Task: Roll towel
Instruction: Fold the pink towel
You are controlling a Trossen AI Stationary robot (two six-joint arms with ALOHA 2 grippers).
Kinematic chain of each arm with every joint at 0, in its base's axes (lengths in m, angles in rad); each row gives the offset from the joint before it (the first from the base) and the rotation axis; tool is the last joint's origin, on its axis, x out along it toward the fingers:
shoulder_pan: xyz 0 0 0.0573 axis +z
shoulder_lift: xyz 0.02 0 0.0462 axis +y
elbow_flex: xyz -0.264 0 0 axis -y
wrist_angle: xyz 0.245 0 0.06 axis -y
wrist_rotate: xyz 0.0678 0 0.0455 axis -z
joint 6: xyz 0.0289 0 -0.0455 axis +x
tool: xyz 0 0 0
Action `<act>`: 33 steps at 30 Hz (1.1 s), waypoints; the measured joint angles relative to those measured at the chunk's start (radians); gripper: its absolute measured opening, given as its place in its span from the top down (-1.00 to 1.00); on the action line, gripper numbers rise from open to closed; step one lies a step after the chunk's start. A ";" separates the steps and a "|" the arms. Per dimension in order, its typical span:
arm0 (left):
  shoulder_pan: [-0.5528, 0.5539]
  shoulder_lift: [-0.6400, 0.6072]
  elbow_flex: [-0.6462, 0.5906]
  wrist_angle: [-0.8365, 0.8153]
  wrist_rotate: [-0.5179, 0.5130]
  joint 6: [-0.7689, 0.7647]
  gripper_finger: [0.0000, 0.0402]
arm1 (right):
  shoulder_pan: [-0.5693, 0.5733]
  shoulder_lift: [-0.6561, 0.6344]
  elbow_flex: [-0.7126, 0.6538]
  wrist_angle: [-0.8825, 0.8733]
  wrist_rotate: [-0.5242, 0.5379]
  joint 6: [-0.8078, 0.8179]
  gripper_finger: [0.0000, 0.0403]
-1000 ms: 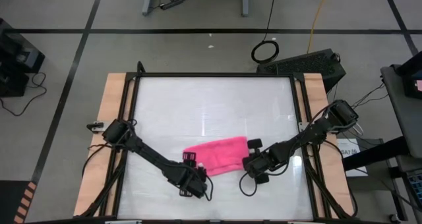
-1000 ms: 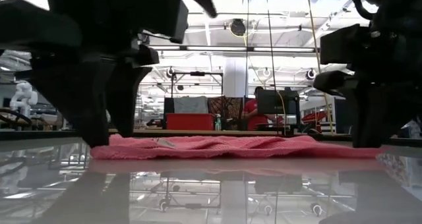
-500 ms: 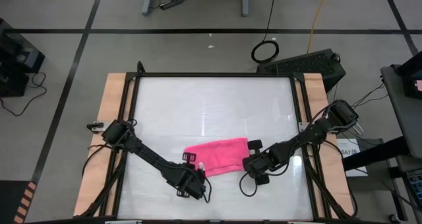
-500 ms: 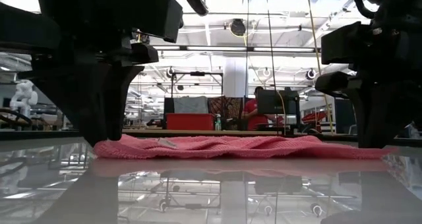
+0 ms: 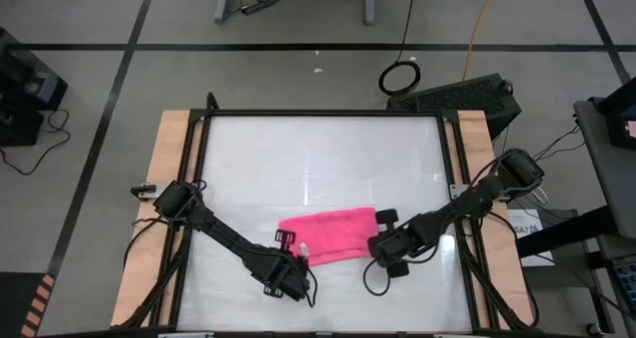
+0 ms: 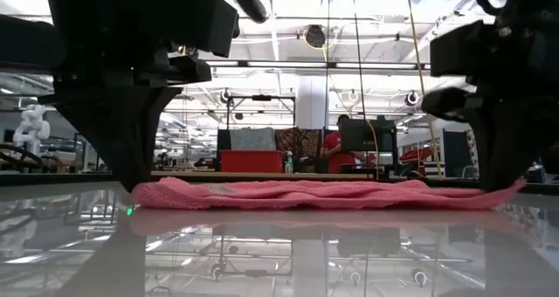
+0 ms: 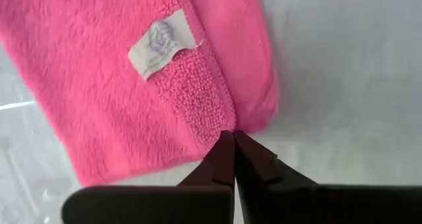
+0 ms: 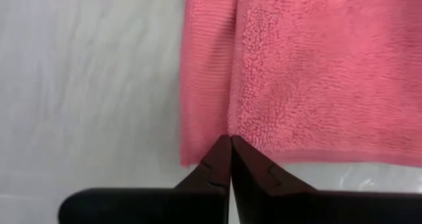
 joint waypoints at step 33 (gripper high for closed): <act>-0.072 -0.105 0.042 -0.024 -0.120 -0.078 1.00 | 0.050 -0.141 0.014 -0.175 0.078 0.092 1.00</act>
